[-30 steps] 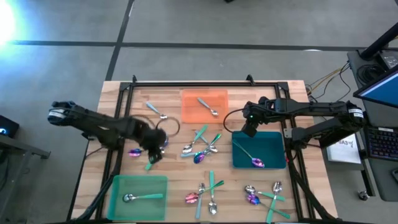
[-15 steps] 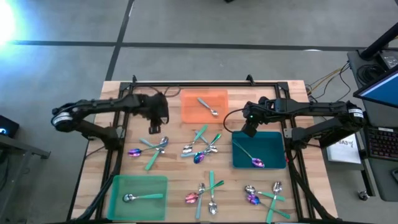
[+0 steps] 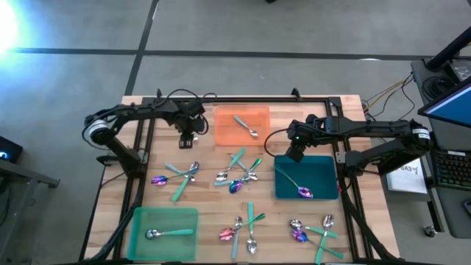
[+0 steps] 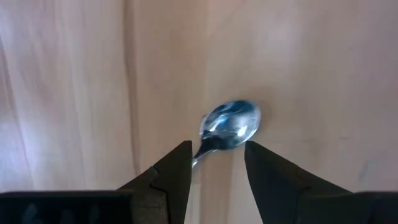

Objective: Sort silverware by color (type)
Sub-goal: Put the blue spoon into the orange bin

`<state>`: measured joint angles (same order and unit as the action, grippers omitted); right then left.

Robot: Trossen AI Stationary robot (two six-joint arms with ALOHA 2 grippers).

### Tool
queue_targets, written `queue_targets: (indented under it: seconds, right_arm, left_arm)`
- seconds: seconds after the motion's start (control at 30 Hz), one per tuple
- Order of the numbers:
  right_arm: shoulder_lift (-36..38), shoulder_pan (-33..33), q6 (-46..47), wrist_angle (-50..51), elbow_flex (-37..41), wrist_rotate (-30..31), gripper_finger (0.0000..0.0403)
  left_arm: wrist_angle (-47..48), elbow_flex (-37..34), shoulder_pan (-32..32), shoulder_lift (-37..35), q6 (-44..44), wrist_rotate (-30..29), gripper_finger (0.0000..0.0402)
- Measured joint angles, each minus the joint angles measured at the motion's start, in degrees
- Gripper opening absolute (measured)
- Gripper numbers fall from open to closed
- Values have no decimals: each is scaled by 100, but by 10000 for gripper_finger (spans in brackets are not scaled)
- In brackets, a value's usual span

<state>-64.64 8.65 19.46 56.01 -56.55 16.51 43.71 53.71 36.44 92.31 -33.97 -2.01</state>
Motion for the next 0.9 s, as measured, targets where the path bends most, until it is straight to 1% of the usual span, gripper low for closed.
queue_targets:
  seconds: [0.13,0.3,0.67,0.8,0.9]
  right_arm:
    - [0,1,1,-8,0,0,146]
    - [0,1,1,-24,0,-2,146]
    - [0,0,0,-118,0,0,146]
    - [0,0,0,-131,0,-2,146]
    - [0,1,1,-145,0,0,146]
  left_arm:
    - [182,196,96,272,-19,-14,133]
    - [236,238,278,422,-62,-14,138]
    - [222,258,621,551,-134,-53,196]
    - [216,258,633,681,-132,-53,200]
    - [224,297,633,723,-123,-203,200]
